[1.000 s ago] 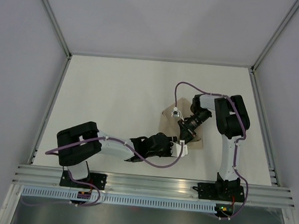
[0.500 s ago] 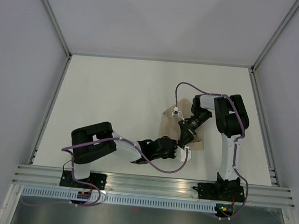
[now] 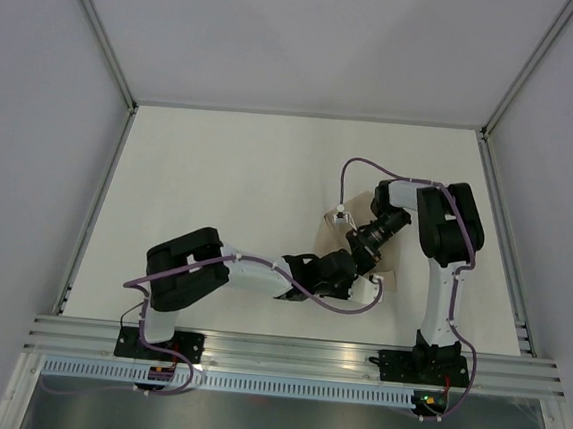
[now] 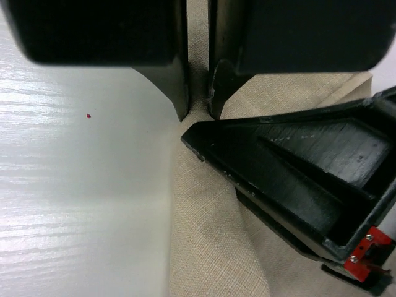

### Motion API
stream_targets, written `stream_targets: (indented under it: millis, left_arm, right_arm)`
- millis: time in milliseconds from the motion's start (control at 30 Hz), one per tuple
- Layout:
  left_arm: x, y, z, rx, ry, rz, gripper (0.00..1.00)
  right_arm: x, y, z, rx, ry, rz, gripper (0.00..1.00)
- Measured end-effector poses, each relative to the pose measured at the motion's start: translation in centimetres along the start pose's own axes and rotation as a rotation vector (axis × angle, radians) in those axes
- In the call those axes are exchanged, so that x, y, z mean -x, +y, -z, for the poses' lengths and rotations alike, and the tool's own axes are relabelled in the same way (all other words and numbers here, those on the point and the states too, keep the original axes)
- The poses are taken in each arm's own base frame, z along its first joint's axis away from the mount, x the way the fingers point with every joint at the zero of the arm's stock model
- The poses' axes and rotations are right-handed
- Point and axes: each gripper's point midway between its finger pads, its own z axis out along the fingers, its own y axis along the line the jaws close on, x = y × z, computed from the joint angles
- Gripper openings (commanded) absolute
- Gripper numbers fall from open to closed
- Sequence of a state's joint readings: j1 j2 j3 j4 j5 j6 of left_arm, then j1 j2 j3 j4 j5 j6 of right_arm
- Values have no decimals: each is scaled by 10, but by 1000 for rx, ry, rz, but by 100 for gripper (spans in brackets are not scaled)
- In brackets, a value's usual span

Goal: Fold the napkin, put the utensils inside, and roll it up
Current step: Roll the napkin with the utensil

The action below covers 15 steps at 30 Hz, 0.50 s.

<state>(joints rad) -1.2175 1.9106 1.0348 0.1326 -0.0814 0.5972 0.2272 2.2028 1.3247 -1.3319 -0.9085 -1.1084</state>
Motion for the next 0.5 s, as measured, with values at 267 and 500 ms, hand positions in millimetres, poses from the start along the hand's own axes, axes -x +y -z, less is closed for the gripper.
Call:
stream_targets:
  millis: [267, 500]
  left_arm:
    - [2, 0, -4, -101, 36, 82, 2]
    - [9, -9, -3, -183, 44, 138, 2]
  right_arm:
    - [32, -19, 33, -290, -77, 136, 53]
    - [66, -60, 104, -642, -234, 171, 52]
